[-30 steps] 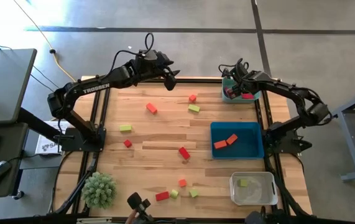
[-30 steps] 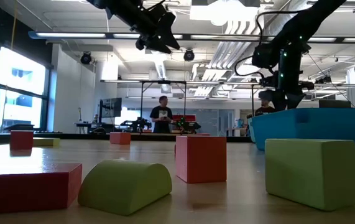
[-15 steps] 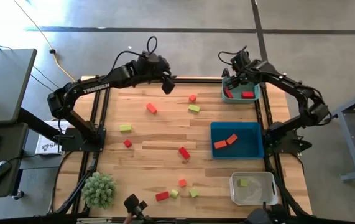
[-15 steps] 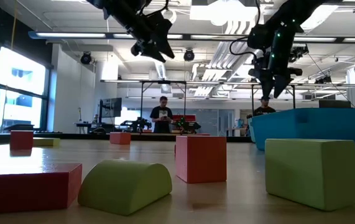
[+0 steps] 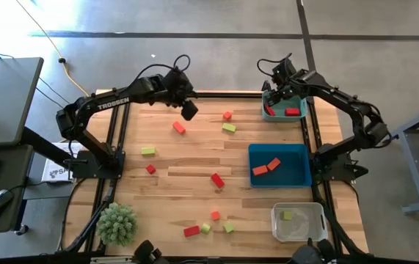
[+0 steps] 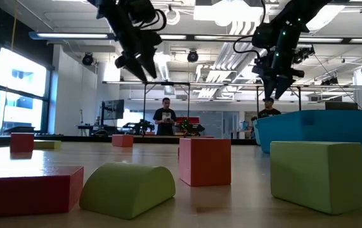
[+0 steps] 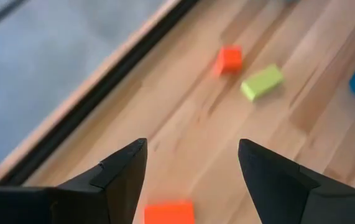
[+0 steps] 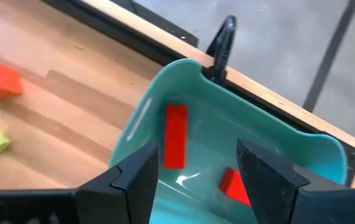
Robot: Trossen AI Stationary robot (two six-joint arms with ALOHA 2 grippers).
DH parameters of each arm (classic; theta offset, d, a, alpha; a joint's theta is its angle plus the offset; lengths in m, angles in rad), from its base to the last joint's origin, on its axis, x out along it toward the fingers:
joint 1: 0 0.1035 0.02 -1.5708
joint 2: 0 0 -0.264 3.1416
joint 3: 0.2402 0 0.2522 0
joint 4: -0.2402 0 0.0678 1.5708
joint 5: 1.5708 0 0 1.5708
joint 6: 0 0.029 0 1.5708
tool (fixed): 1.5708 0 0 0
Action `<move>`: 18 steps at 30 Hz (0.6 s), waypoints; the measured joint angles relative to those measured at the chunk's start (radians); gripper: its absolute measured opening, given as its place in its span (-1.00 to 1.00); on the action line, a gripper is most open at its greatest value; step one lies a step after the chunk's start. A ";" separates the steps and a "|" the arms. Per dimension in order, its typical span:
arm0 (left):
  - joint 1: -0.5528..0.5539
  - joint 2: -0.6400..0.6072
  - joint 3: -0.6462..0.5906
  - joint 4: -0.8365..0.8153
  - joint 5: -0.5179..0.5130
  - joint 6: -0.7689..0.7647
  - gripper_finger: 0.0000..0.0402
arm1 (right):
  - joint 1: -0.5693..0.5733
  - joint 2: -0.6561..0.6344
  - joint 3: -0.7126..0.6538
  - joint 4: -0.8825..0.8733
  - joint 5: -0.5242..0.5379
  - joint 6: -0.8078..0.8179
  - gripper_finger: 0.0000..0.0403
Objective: Sort & place blocks by color
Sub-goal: Put the orange wooden block into the blue bin
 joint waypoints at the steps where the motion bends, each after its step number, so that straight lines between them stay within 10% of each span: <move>1: -0.001 0.000 0.000 -0.024 0.000 -0.001 0.21 | 0.000 0.000 0.000 0.000 -0.015 -0.004 0.00; 18: 0.015 0.107 0.000 -0.111 0.021 -0.122 0.21 | 0.028 0.000 0.000 -0.007 -0.111 0.001 0.00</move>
